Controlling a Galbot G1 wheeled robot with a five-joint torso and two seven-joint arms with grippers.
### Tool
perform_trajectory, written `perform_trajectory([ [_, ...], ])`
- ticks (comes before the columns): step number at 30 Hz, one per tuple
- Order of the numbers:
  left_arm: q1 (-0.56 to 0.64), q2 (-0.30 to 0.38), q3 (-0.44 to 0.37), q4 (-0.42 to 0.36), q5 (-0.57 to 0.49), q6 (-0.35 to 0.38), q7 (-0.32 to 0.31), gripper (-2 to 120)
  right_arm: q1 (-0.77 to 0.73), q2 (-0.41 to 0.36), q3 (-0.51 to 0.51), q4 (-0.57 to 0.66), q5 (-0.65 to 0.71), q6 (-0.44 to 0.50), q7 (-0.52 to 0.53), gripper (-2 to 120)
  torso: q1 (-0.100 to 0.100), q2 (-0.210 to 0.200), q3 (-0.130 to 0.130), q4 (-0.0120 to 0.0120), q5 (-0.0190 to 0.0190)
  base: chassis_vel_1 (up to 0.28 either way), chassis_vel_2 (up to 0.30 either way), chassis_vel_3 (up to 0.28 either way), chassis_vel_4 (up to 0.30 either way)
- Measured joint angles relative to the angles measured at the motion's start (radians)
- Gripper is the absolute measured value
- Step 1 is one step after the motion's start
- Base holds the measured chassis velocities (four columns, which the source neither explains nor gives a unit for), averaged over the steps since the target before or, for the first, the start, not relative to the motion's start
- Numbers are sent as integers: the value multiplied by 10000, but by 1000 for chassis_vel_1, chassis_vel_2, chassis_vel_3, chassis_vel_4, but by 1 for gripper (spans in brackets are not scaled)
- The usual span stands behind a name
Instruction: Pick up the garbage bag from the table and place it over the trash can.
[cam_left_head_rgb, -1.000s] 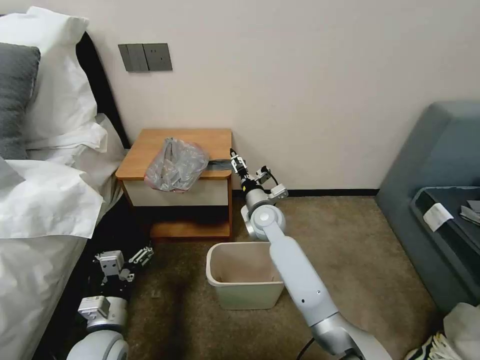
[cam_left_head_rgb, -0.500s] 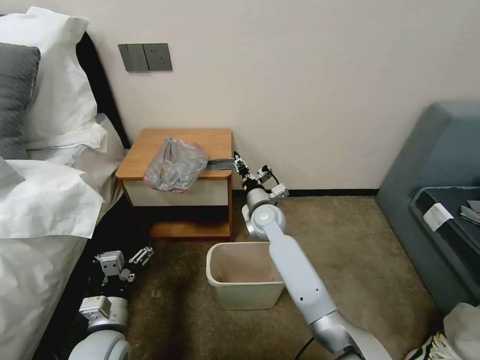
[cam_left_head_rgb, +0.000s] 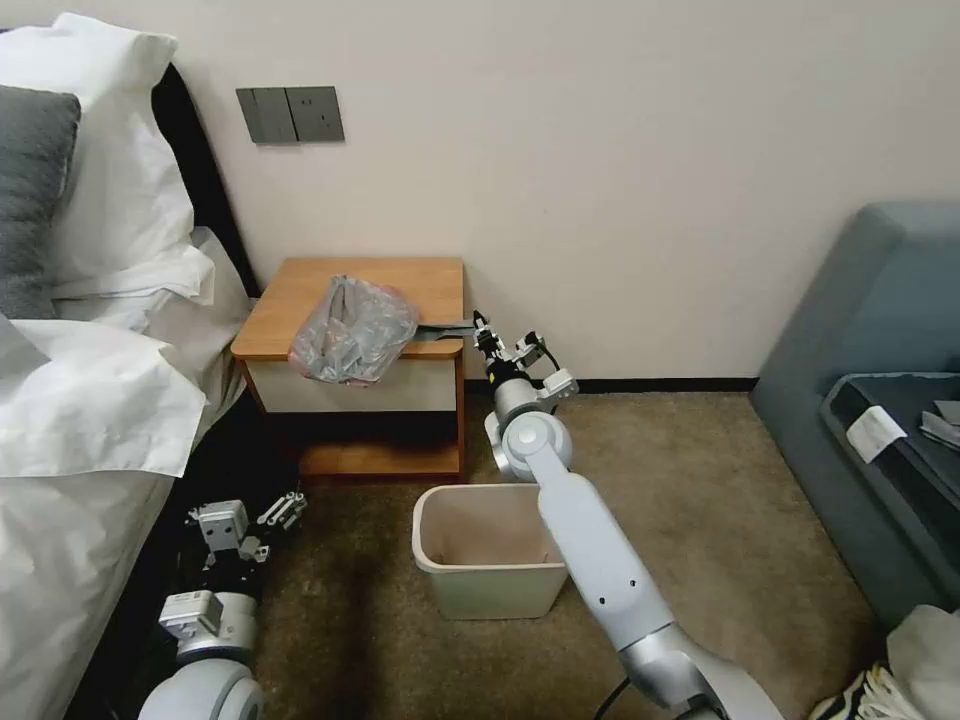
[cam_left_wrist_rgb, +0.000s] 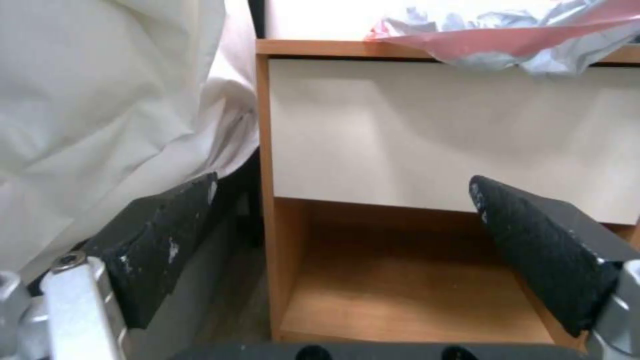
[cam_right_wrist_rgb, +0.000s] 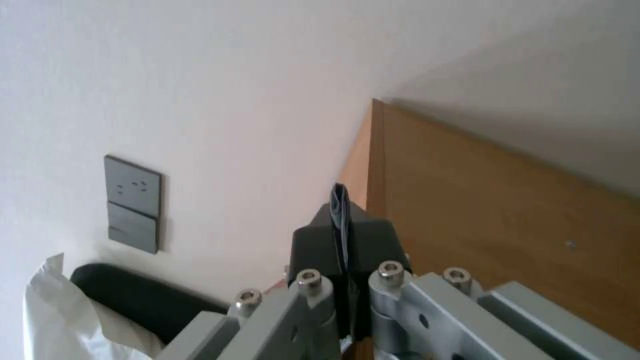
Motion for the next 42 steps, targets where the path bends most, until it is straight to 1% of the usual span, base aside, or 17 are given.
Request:
perform_trajectory([
  [2, -6, -3, -5, 10, 4, 0, -33, 98, -45, -1, -9, 103, -1, 27, 59, 0, 0, 0, 0, 0, 0, 0, 0, 0, 0],
  [6, -59, -5, -36, 26, -3, 5, -101, 98, -347, -6, -122, 815, 58, 71, 331, 0, 0, 0, 0, 0, 1, 0, 0, 0, 0],
  [7, -127, -12, -45, 62, -21, 8, -135, 98, -518, -71, -228, 1283, 128, 71, 510, 0, 0, 0, 0, 3, 1, 0, 0, 0, 0],
  [8, -127, -12, -45, 62, -21, 8, -135, 98, -518, -71, -228, 1283, 128, 71, 510, 0, 0, 0, 0, 3, 1, 0, 0, 0, 0],
  [10, -255, -46, -41, 139, -62, 13, -192, 98, -926, -320, -477, 2292, 227, 97, 899, 0, -1, 1, -1, 0, 1, 0, 0, 0, 0],
  [11, -255, -46, -41, 139, -62, 13, -192, 98, -926, -320, -477, 2292, 227, 97, 899, 0, -1, 1, -1, 0, 1, 0, 0, 0, 0],
  [15, -339, -128, -7, 197, -196, 13, -217, 98, -1837, -836, -808, 3935, 155, 62, 1777, 0, -1, 1, -1, 1, 0, 0, 0, 0, 0],
  [16, -339, -128, -7, 197, -196, 13, -217, 98, -1837, -836, -808, 3935, 155, 62, 1777, 0, -1, 1, -1, 1, 0, 0, 0, 0, 0],
  [19, -345, -122, -18, 225, -254, -3, -228, 98, -2292, -1084, -831, 4572, 84, -122, 2204, 0, -1, 1, -1, 0, 0, 0, 0, 0, 0],
  [21, -378, -73, -43, 259, -333, -12, -254, 98, -2911, -1409, -841, 5403, -98, -499, 2782, 0, -1, 1, -2, -3, 2, 0, 0, 0, 0],
  [23, -437, -60, -38, 288, -405, -15, -274, 98, -3732, -1829, -854, 6425, -421, -1109, 3673, 0, -1, 2, -2, 1, 0, 0, 0, 0, 0],
  [25, -444, -63, -29, 293, -413, -15, -279, 98, -4000, -1972, -869, 6667, -585, -1296, 3876, 0, -1, 2, -2, 0, 4, 0, 0, 0, 0],
  [27, -461, -72, 22, 318, -429, -14, -281, 98, -5050, -2494, -842, 7389, -1159, -2112, 4485, 0, -1, 2, -2, -2, 0, 0, 0, 0, 0],
  [28, -461, -72, 22, 318, -429, -14, -281, 98, -5050, -2494, -842, 7389, -1159, -2112, 4485, 0, -1, 2, -2, -2, 0, 0, 0, 0, 0],
  [30, -476, -71, 58, 367, -439, -12, -291, 98, -5909, -2897, -825, 7710, -1723, -2407, 4798, 0, -1, 2, -2, -3, 1, 0, 0, 0, 0],
  [34, -505, -68, 134, 403, -441, -6, -300, 98, -6517, -3146, -711, 7814, -2249, -2435, 4859, 0, -1, 2, -2, -1, 0, 0, 0, 0, 0],
  [42, -510, -72, 193, 370, -430, 6, -302, 98, -6755, -3173, -721, 7743, -2910, -2353, 4915, 0, -1, 2, -1, 0, 1, 0, 0, 0, 0],
])
